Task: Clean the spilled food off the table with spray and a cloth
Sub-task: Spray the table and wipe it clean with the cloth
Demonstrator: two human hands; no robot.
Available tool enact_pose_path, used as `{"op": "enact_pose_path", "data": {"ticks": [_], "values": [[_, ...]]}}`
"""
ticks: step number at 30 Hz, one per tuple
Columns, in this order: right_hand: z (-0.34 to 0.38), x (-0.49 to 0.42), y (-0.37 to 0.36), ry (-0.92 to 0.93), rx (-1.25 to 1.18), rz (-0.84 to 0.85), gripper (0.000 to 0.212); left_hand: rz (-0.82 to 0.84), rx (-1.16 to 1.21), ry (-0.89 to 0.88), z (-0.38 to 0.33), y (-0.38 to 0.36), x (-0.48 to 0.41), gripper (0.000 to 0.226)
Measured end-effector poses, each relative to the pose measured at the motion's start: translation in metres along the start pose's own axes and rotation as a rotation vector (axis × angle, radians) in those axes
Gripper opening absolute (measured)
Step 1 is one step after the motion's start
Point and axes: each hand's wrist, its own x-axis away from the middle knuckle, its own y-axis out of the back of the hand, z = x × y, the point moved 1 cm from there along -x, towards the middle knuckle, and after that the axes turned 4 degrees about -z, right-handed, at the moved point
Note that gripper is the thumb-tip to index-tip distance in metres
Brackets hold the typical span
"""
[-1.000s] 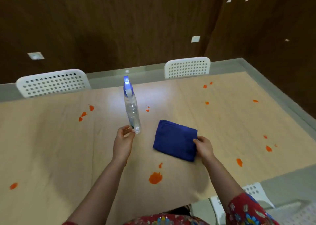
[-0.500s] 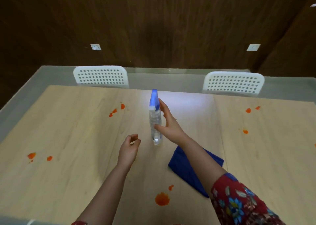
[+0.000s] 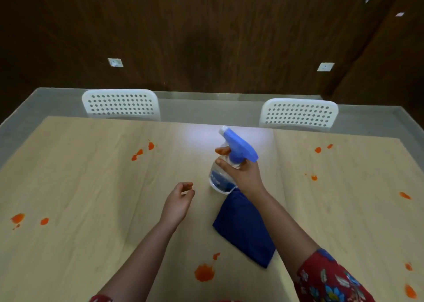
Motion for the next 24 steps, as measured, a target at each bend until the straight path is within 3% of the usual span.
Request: {"op": "enact_pose_path", "data": {"ticks": [6,12,15,19,22,24], "values": [[0.011,0.019,0.083,0.024,0.059,-0.326,0.016,0.240,-0.091,-0.104,-0.037,-0.054,0.001,0.033],[-0.015,0.047,0.159,-0.104,0.160,-0.649,0.016,0.470,-0.238,-0.197,-0.072,-0.131,0.009,0.040],[-0.022,0.059,0.174,-0.141,0.213,-0.700,0.013,0.569,-0.314,-0.244,-0.087,-0.166,0.017,0.043],[-0.014,0.069,0.185,-0.033,0.231,-0.669,0.029,0.621,-0.386,-0.260,-0.092,-0.201,0.023,0.056],[-0.014,0.071,0.194,-0.004,0.189,-0.569,0.056,0.634,-0.526,-0.292,-0.080,-0.218,0.024,0.078],[-0.017,0.071,0.200,0.040,0.196,-0.533,0.054,0.694,-0.611,-0.310,-0.069,-0.223,0.027,0.097]]}}
